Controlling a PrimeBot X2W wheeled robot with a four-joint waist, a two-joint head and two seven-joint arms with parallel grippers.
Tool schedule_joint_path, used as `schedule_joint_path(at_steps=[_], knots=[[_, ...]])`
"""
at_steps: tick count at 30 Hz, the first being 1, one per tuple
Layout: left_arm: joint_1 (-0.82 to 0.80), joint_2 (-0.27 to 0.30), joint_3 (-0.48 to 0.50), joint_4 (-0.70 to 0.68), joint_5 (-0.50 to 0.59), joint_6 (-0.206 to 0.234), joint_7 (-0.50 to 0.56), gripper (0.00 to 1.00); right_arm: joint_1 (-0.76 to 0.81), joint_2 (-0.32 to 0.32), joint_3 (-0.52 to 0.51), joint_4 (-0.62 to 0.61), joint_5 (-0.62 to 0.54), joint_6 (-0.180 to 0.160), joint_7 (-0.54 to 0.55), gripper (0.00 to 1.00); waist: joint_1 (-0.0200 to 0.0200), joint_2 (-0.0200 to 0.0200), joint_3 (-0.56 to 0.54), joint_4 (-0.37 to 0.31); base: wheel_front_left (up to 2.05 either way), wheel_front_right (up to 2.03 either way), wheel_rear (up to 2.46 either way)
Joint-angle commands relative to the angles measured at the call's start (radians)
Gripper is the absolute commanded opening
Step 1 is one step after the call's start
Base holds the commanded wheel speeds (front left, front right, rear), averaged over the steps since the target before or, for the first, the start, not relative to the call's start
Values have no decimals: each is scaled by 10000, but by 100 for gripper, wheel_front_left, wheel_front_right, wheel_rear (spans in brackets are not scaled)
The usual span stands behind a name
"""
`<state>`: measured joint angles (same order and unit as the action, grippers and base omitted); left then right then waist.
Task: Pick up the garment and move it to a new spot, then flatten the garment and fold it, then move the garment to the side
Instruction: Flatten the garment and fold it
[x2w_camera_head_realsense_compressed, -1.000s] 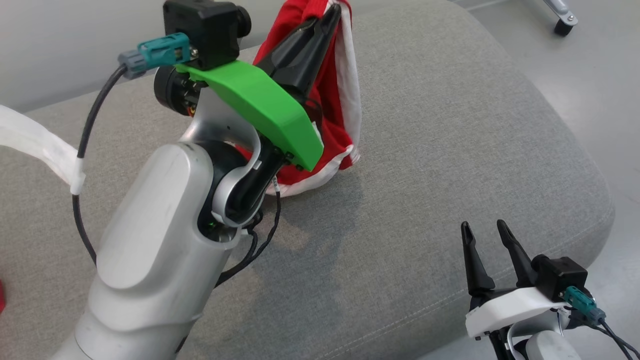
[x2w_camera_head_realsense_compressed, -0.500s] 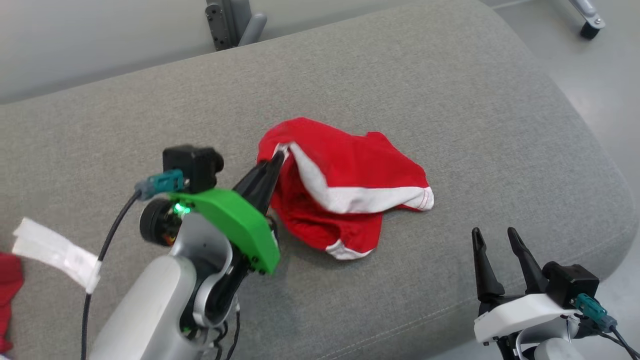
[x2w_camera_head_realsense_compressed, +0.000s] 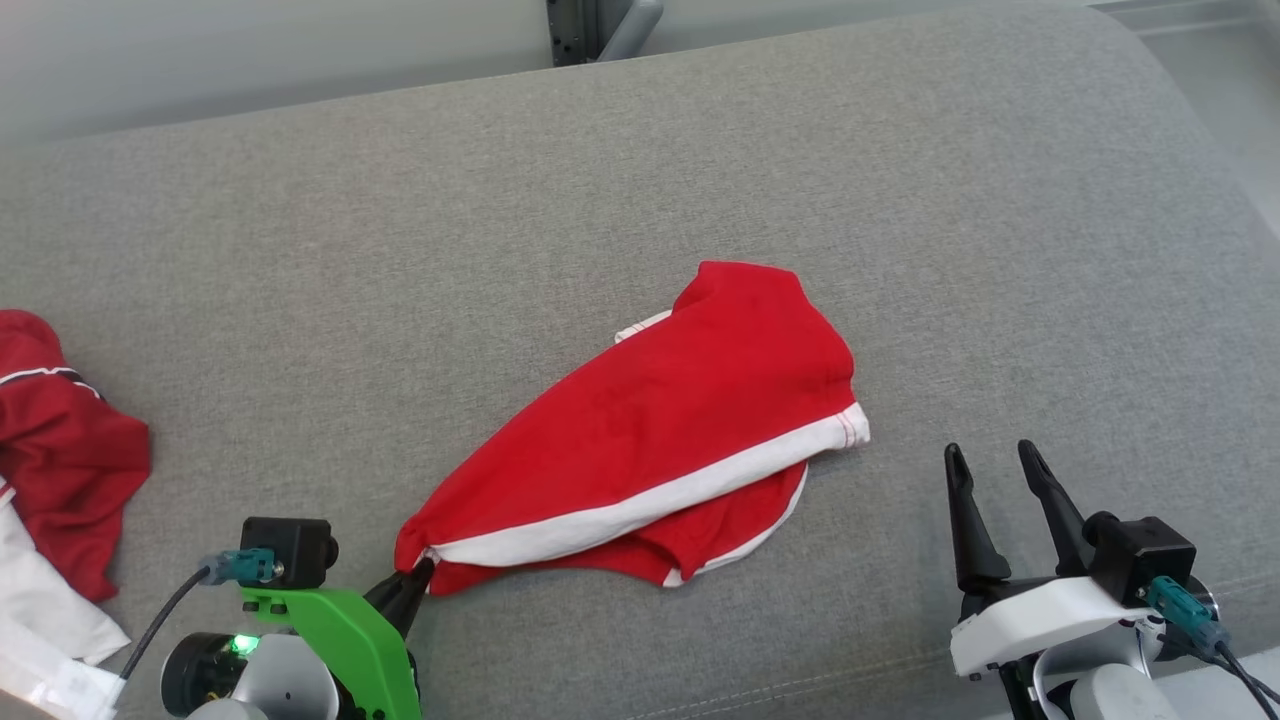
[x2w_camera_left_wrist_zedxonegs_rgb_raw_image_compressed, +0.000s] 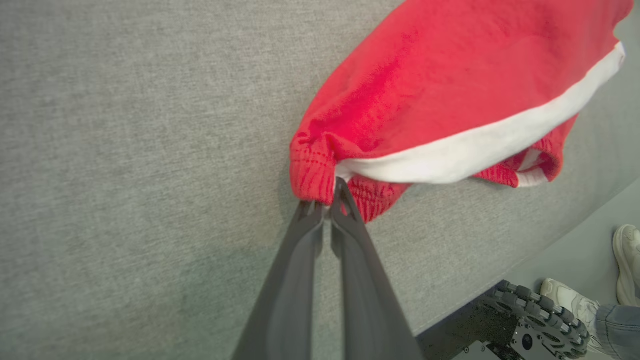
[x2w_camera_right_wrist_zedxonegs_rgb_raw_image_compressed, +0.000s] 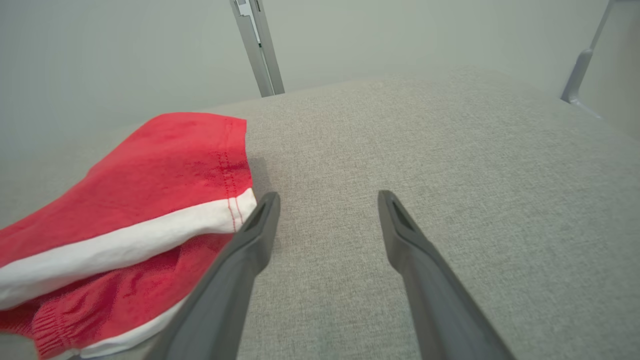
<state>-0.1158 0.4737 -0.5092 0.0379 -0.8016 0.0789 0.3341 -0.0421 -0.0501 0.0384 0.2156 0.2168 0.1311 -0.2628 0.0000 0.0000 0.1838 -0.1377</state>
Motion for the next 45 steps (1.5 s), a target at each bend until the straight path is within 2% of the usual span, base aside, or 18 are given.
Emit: schedule_joint_path(at_steps=[1, 7, 9, 10, 11, 15, 24, 29, 32, 37, 41, 45], knots=[[115, -21, 31, 146, -141, -155, -103, 0, -61, -14, -49, -10, -110, -7, -31, 100, 0, 0, 29, 293, 0, 0, 0], [164, -379, -11, 974, -645, -894, -448, 2, -35, -14, -32, 22, -281, -7, -31, 100, 0, 0, -32, 482, 0, 0, 0], [159, -459, 0, 1203, -682, -1023, -624, 39, -4, -14, -23, 26, -306, -7, -31, 100, 0, 0, -77, 500, 0, 0, 0], [160, -525, 63, 1293, -735, -1039, -773, 91, 17, -12, -30, 23, -333, -7, -31, 100, 0, 0, -95, 513, 0, 0, 0], [171, -586, 120, 1372, -761, -1056, -920, 100, 39, -12, -35, 22, -360, -7, -31, 100, 0, 0, -105, 522, 0, 0, 0], [361, -580, 298, 1469, -616, -944, -1494, 100, 162, -12, -104, 5, -467, -7, -31, 100, 0, 0, -211, 565, 0, 0, 0], [1356, -584, 810, 957, -136, -185, -3159, 100, 516, -14, -557, -176, -836, -7, -31, 100, 0, 0, -690, 864, 0, 0, 0], [1768, -898, 1130, 845, 350, 106, -4757, 100, 798, -81, -886, -442, -1047, -7, -31, 100, 0, 0, -1081, 1194, 0, 0, 0], [1855, -1093, 1007, 1027, 507, 22, -5254, 100, 940, -188, -952, -615, -1183, -7, -31, 100, 0, 0, -1340, 1380, 0, 0, 0], [1740, -1189, 1060, 1502, 1435, 197, -5868, 100, 1222, -298, -936, -752, -1350, -7, -31, 100, 0, 0, -1823, 1580, 0, 0, 0], [1986, -1361, 1439, 1704, 2281, 18, -6008, 100, 1415, -307, -904, -756, -1410, -7, -31, 100, 0, 0, -2141, 1605, 0, 0, 0], [2345, -1744, 2212, 1653, 3067, -410, -6000, 100, 1423, -255, -853, -672, -1464, -7, -31, 100, 0, 0, -2283, 1565, 0, 0, 0]])
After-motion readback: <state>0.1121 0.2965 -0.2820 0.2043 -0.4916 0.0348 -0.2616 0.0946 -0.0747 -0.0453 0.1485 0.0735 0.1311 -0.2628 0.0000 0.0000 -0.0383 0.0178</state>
